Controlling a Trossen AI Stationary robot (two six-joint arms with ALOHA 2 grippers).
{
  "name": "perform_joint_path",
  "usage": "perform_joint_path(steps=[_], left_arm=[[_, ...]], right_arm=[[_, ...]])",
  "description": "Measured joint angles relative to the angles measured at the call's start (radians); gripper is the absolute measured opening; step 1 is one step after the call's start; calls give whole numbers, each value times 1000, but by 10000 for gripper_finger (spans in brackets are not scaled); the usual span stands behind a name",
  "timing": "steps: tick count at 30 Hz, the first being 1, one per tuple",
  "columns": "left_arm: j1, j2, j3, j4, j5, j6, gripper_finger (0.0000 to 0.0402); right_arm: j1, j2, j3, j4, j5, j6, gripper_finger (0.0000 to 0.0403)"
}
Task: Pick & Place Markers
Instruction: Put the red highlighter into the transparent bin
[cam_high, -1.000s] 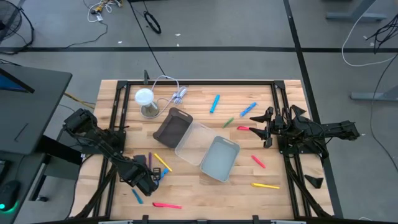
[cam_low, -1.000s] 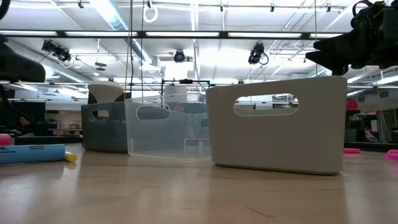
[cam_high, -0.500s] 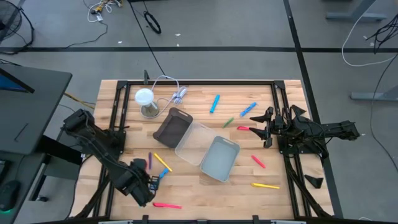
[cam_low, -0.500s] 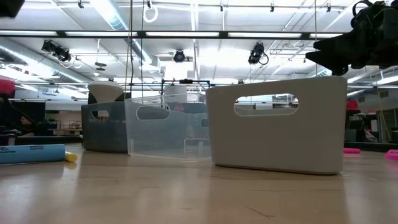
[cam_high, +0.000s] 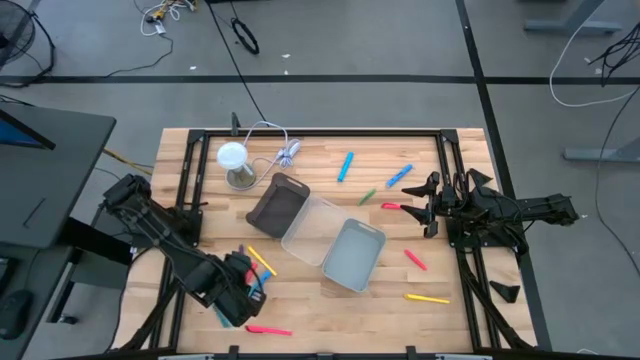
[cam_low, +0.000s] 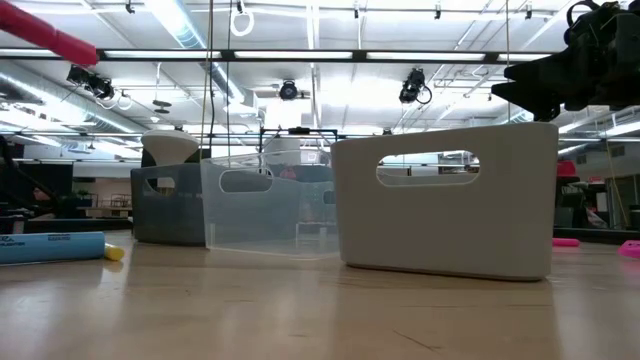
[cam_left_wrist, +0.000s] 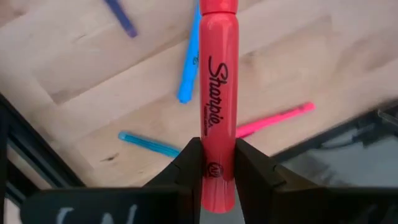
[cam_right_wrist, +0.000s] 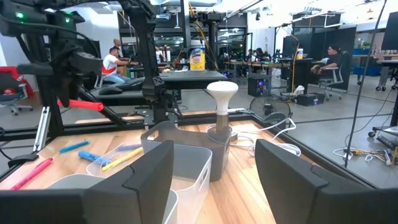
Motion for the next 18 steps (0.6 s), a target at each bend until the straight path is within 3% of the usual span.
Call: perform_joint_path(steps=[18], left_arm=[[46, 0, 8, 3, -4, 196, 72]], right_arm=[[0, 0, 0, 0, 0, 0, 229]])
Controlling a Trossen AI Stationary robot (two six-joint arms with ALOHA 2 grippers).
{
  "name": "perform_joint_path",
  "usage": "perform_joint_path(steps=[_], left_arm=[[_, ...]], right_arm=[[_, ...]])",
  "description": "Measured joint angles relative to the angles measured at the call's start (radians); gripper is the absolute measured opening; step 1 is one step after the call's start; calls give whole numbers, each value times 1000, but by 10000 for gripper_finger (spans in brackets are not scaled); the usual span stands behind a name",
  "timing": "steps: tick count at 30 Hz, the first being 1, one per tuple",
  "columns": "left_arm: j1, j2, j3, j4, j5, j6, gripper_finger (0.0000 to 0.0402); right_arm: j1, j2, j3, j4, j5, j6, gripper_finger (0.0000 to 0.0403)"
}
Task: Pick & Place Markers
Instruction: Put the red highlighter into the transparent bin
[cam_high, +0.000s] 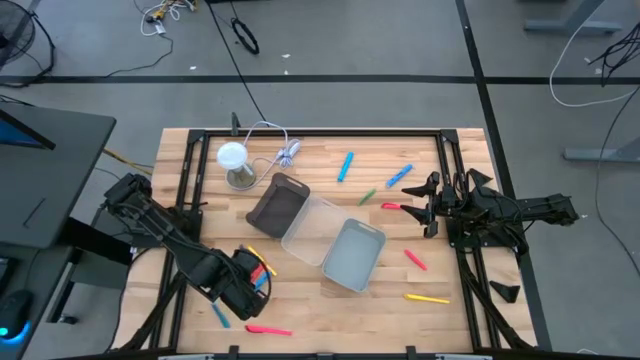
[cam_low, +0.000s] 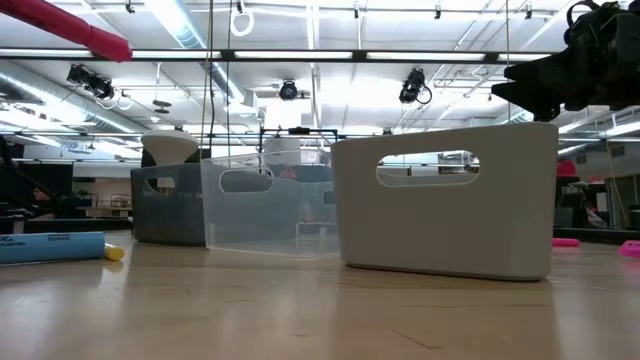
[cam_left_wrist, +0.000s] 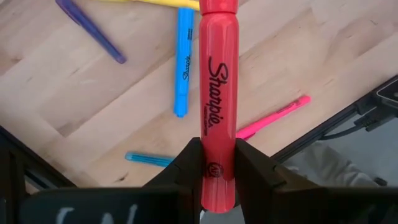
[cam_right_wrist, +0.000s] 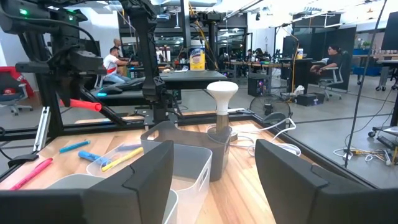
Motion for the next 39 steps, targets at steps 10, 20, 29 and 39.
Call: perform_joint_path(steps=[10, 20, 29, 39], left_arm=[[106, 0, 15, 0, 9, 88, 72], [260, 52, 70, -4, 37, 183, 71], [393, 118, 133, -8, 48, 266, 71], [522, 193, 233, -10, 43, 377, 71]], right_arm=[[0, 0, 0, 0, 0, 0, 229], [0, 0, 0, 0, 0, 0, 229], [0, 0, 0, 0, 0, 0, 229], [0, 0, 0, 0, 0, 0, 229]])
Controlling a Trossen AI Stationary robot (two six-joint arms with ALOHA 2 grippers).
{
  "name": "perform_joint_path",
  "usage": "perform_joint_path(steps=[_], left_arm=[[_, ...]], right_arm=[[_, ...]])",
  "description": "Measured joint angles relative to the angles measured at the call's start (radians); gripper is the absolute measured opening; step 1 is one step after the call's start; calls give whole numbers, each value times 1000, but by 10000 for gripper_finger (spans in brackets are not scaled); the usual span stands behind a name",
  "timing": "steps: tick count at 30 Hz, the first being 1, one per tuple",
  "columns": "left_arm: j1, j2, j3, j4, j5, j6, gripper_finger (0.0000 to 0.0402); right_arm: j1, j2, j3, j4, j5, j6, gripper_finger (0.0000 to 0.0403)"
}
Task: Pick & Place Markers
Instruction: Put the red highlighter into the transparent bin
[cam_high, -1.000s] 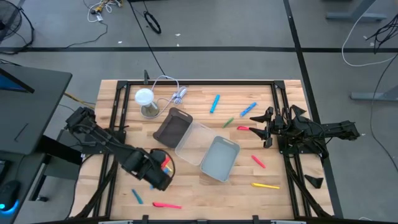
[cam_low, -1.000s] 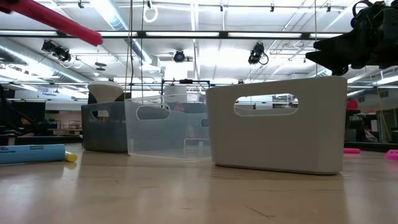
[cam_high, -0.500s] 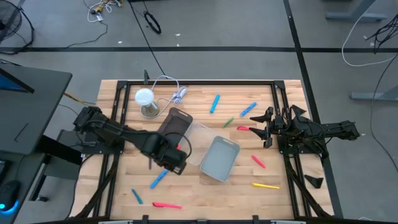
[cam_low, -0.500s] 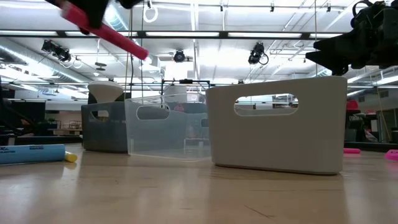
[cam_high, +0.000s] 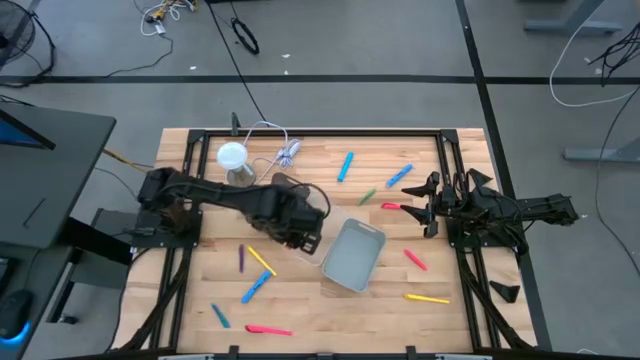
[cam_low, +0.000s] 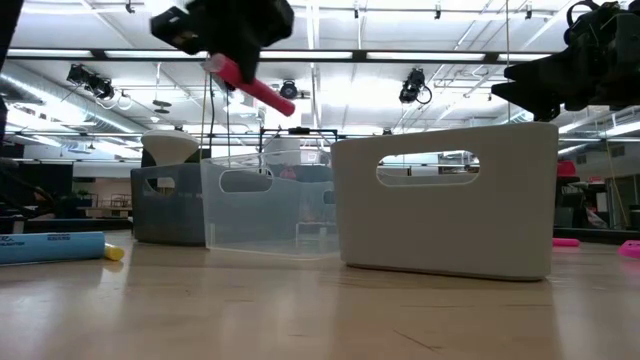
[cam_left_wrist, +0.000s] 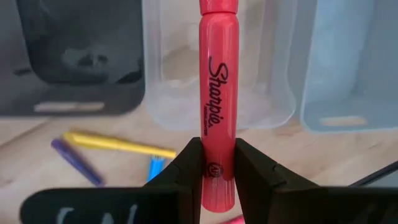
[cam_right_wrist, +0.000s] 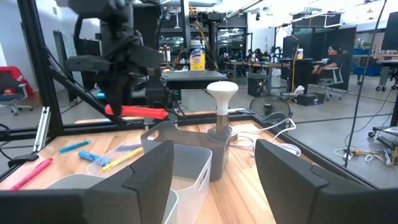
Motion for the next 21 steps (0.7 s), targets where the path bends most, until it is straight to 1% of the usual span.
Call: perform_joint_path(steps=[5, 10, 16, 21], left_arm=[[49, 34, 54, -10, 0, 51, 71], [88, 33, 63, -14, 0, 72, 71], [93, 34, 62, -15, -17, 83, 71], [92, 70, 42, -4, -31, 104, 71]], right_arm=[[0, 0, 0, 0, 0, 0, 229], [0, 0, 0, 0, 0, 0, 229], [0, 0, 0, 0, 0, 0, 229], [0, 0, 0, 0, 0, 0, 229]])
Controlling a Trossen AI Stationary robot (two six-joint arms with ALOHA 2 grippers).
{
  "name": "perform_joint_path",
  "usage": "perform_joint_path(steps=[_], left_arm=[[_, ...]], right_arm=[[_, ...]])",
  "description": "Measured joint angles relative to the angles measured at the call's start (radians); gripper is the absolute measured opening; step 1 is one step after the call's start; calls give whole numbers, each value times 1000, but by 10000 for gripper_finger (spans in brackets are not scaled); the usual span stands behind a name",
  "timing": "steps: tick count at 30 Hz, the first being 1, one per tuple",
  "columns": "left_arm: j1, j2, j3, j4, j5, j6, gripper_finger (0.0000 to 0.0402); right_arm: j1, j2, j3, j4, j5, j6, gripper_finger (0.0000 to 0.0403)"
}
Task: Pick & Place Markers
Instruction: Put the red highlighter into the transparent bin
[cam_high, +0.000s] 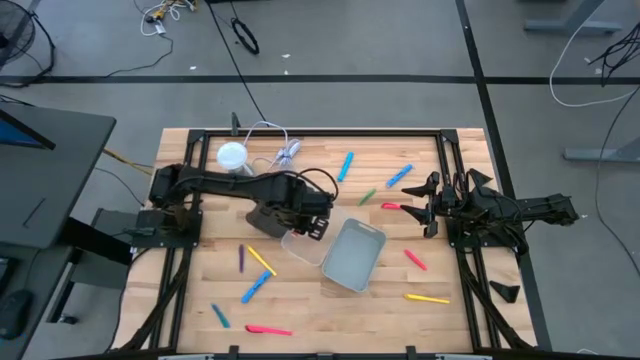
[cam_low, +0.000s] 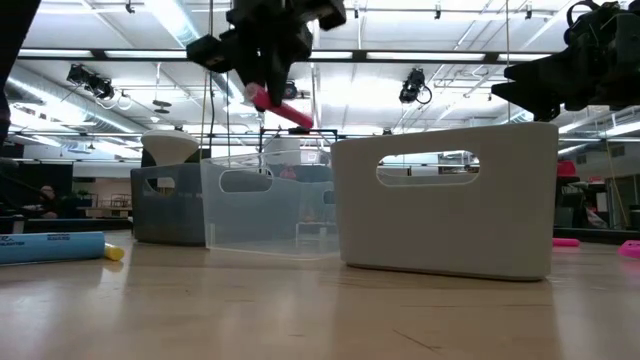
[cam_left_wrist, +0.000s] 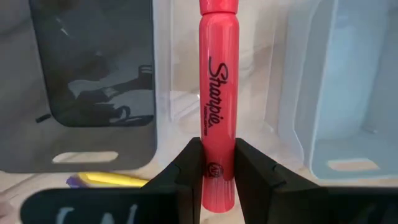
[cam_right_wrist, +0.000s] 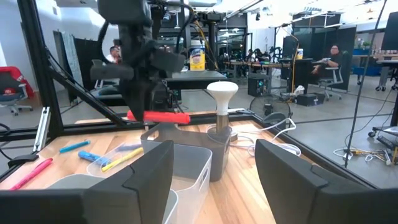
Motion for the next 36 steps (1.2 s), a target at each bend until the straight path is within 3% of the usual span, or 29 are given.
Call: perform_joint_path(steps=[12, 36], left_arm=[[1, 88, -22, 24, -48, 28, 71], [-7, 277, -23, 63, -48, 45, 81]], right_arm=[[0, 0, 0, 1, -1, 0, 229], [0, 0, 0, 0, 0, 0, 229]])
